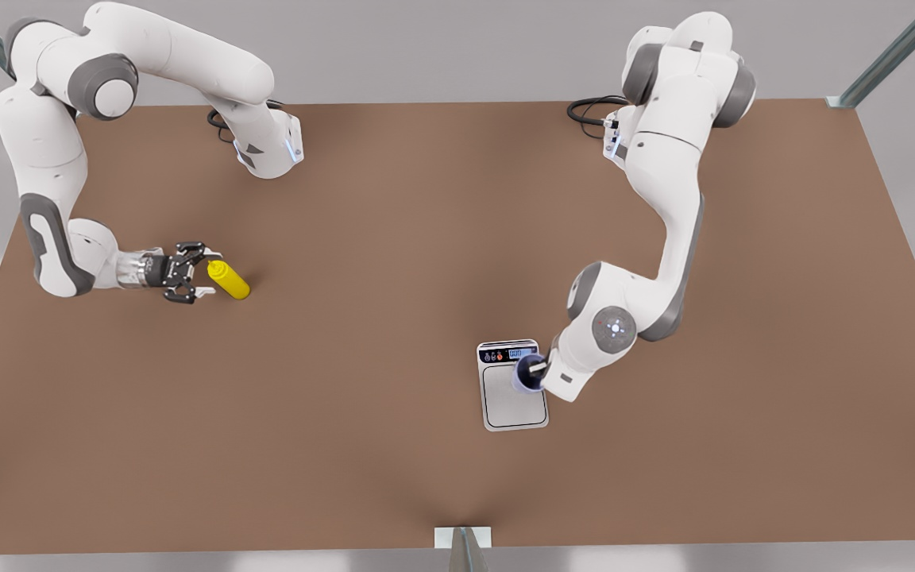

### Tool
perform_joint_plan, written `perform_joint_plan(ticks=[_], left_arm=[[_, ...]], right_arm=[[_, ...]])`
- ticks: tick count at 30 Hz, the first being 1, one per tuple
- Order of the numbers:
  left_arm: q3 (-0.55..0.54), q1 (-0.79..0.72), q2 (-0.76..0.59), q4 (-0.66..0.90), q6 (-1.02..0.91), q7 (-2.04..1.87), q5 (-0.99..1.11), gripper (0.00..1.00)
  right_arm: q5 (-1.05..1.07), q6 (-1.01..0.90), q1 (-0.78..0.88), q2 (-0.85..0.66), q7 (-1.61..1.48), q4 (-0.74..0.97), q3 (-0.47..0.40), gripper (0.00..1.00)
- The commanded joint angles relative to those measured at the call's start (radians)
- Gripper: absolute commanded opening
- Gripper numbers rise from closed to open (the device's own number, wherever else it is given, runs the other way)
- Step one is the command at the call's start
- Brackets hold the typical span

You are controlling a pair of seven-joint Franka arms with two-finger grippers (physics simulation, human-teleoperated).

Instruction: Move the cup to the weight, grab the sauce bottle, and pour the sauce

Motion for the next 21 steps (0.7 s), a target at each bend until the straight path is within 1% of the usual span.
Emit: perform_joint_plan(ticks=[1,3,6,7,8,9,11,12,14,18,19,20,21], left_arm=[[0.0,0.0,0.003,0.0,0.007,0.002,-0.057,0.24],[-0.002,-0.002,0.017,0.001,0.038,0.001,-0.061,0.24],[-0.002,-0.003,0.042,0.001,0.059,0.007,-0.061,0.35],[-0.002,-0.003,0.042,0.003,0.064,0.007,-0.061,0.44],[-0.002,-0.003,0.042,0.003,0.062,0.01,-0.061,0.48],[-0.002,-0.002,0.045,0.015,0.064,0.011,-0.061,0.6],[-0.002,-0.003,0.045,0.015,0.064,0.01,-0.061,0.7],[-0.002,-0.002,0.045,0.015,0.064,0.01,-0.061,0.79],[-0.002,-0.002,0.045,0.015,0.062,0.005,-0.061,0.99],[-0.008,-0.002,0.034,0.023,0.048,-0.001,-0.063,1.0],[-0.008,-0.002,0.031,0.023,0.045,-0.001,-0.063,1.0],[-0.008,-0.002,0.026,0.024,0.042,-0.003,-0.063,1.0],[-0.006,0.0,0.013,0.023,0.038,-0.003,-0.061,1.0]], right_arm=[[0.0,0.002,0.0,0.0,0.0,0.002,0.0,1.0],[0.0,0.012,0.0,0.006,-0.002,0.002,0.0,1.0],[-0.018,0.026,0.0,0.012,-0.018,-0.003,0.002,1.0],[-0.018,0.028,0.0,0.012,-0.018,-0.005,0.012,1.0],[-0.018,0.032,0.0,0.017,-0.018,-0.005,0.015,1.0],[-0.02,0.037,0.0,0.019,-0.026,-0.006,0.026,1.0],[-0.023,0.037,0.0,0.02,-0.029,-0.008,0.028,1.0],[-0.021,0.037,0.002,0.02,-0.031,-0.008,0.028,1.0],[-0.021,0.048,0.0,0.02,-0.031,-0.008,0.044,1.0],[-0.02,0.051,0.0,0.02,-0.031,-0.002,0.063,1.0],[-0.02,0.049,0.0,0.019,-0.031,0.0,0.063,0.95],[-0.02,0.049,-0.002,0.019,-0.031,0.0,0.063,0.84],[-0.02,0.049,-0.002,0.019,-0.032,0.0,0.063,0.71]])
